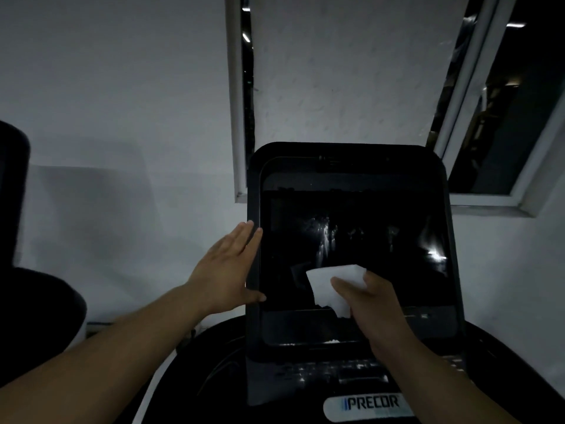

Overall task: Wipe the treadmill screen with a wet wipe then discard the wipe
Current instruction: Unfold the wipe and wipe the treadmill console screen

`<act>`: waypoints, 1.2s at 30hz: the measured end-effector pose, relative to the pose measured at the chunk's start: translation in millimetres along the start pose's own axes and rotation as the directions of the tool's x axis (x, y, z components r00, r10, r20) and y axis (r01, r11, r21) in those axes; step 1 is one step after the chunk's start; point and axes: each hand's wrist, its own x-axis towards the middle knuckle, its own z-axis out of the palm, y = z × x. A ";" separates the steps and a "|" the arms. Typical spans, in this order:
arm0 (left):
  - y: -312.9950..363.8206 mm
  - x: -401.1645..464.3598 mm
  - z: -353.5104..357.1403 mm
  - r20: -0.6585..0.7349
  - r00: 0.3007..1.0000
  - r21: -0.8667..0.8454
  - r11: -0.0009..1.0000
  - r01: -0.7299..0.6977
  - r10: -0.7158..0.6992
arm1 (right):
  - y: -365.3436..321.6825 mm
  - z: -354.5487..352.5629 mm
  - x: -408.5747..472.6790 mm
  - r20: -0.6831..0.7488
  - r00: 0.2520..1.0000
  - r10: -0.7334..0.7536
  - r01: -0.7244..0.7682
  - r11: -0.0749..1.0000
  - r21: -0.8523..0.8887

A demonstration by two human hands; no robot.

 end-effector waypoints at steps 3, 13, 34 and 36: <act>-13.1 22.0 15.5 0.030 1.000 0.031 0.999 -0.007 0.006 | 4.0 11.7 22.9 -0.025 0.999 -0.029 0.026 0.989 -0.146; -29.0 50.2 48.5 0.011 0.999 0.196 0.979 -0.047 0.046 | -56.2 73.8 133.0 0.074 0.831 -0.551 0.497 0.676 -0.544; -46.7 52.2 69.7 -0.050 0.994 0.106 0.990 -0.095 0.101 | 55.3 99.3 114.6 0.643 0.467 -0.606 0.772 -0.075 -0.631; -46.5 51.8 69.2 -0.053 0.993 0.118 0.988 -0.101 0.108 | 87.9 90.0 86.9 0.676 0.446 -0.587 0.806 -0.065 -0.588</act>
